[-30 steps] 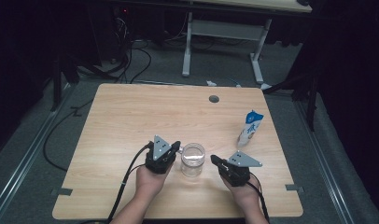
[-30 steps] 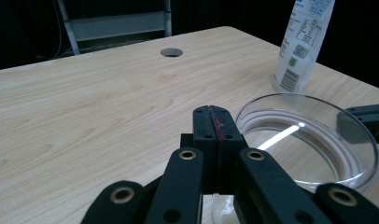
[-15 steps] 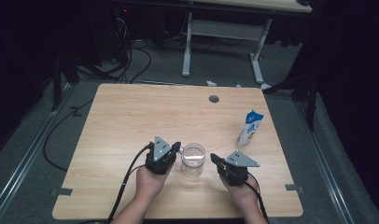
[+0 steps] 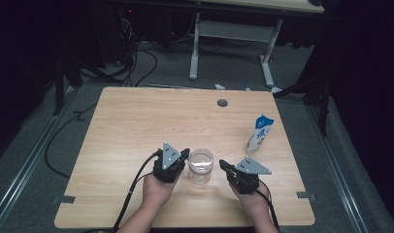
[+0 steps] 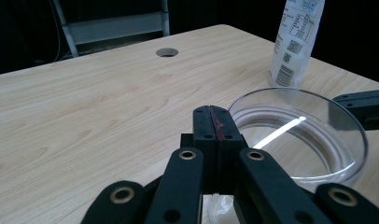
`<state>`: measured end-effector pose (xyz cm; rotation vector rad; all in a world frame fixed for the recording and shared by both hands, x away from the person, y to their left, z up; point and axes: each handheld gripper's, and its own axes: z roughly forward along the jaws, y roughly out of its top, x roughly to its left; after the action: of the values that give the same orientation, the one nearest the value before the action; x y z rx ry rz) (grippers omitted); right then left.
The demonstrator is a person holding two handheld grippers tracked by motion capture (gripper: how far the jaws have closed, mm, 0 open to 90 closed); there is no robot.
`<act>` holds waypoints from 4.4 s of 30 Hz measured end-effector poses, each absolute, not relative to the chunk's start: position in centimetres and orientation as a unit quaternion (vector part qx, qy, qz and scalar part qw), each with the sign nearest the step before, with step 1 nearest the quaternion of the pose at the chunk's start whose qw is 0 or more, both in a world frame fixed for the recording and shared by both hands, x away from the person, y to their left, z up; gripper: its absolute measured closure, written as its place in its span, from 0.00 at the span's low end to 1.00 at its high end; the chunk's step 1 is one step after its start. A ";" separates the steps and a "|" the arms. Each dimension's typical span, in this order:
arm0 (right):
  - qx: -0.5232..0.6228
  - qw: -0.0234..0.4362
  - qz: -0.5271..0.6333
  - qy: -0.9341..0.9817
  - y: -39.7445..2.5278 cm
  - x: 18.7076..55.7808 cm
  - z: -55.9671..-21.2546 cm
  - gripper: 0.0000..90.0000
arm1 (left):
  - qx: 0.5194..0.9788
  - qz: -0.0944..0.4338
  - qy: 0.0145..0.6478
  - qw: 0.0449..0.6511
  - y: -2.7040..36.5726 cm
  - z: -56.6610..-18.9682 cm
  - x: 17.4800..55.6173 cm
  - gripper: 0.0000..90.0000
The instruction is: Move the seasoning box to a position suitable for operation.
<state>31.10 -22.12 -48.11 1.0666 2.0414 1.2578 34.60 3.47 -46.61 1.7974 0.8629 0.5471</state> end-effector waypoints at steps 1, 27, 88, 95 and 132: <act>0.392 0.256 0.465 0.752 -22.1 31.1 -48.1 1.00 | 0.747 0.228 0.358 0.512 3.5 -46.6 34.6 1.00; 0.381 0.252 0.475 0.752 -21.9 30.9 -48.0 1.00 | 0.737 0.231 0.367 0.519 4.0 -47.0 34.6 1.00; 0.355 0.239 0.504 0.751 -20.3 29.8 -46.8 0.99 | 0.738 0.154 0.343 0.560 3.3 -48.9 30.0 1.00; 0.361 0.229 0.504 0.750 -20.1 30.3 -47.2 0.99 | 0.735 0.154 0.342 0.565 3.2 -48.9 29.9 1.00; 0.359 0.240 0.504 0.748 -19.7 30.6 -47.8 1.00 | 0.696 0.170 0.370 0.591 4.7 -47.9 30.7 1.00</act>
<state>30.58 -19.66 -47.85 0.9813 2.0476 1.3789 30.69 4.73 -47.94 1.6207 0.8607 0.3958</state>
